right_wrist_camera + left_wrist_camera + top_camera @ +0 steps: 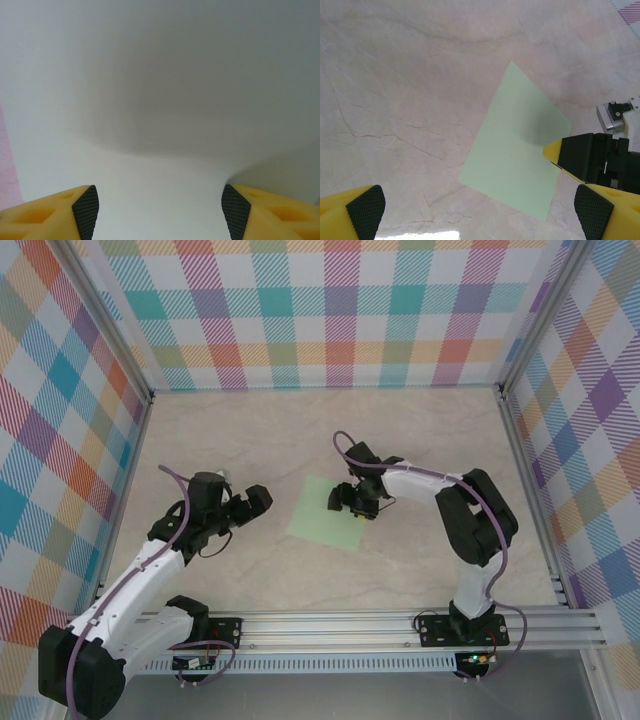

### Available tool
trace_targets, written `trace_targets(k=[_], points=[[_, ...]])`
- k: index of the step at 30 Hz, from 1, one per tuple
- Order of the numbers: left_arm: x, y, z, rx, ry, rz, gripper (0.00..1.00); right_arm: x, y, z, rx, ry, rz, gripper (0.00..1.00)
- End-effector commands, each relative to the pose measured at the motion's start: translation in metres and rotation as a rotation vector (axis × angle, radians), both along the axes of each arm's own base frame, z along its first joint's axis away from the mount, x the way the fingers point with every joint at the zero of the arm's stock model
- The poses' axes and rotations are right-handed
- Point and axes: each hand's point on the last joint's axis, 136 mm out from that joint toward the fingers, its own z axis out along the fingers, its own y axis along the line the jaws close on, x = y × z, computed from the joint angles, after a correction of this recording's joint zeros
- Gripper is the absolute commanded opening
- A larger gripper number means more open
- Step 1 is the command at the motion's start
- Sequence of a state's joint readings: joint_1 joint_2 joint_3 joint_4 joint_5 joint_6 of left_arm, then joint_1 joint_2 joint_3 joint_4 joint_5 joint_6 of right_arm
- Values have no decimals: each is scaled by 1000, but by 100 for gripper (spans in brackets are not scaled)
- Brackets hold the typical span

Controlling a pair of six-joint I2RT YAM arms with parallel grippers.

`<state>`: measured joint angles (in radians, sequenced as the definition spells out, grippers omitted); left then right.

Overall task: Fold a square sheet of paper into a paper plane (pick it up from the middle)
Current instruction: Move the square sheet of paper to the center of the table.

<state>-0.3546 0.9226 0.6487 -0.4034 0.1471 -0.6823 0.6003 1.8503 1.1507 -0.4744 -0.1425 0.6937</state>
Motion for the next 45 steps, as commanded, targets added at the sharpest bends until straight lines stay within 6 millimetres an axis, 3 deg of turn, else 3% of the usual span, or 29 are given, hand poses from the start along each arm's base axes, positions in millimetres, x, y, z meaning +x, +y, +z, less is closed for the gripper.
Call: trace_targets(k=[1, 9, 15, 19, 22, 27, 34, 45], points=[[3, -9, 5, -35, -40, -46, 100, -14, -41, -10, -113, 37, -9, 70], [8, -7, 10, -17, -90, -56, 100, 2, -24, 29, -78, -25, 41, 71], [11, -2, 11, 20, -105, -40, 100, -4, 35, 45, 31, -47, 115, 69], [12, -2, 12, 47, -91, -58, 100, -13, 69, 39, 102, -8, 122, 68], [14, -3, 12, 61, -77, -74, 100, -20, 82, 30, 116, 13, 128, 67], [16, -5, 11, 61, -63, -81, 100, -43, 72, 5, 89, 89, 134, 66], [17, -16, 3, 39, -27, -129, 100, -84, 32, -14, 23, 137, 190, 67], [18, -44, -7, -51, 43, -241, 100, -94, -15, -11, -45, 111, 370, 64]])
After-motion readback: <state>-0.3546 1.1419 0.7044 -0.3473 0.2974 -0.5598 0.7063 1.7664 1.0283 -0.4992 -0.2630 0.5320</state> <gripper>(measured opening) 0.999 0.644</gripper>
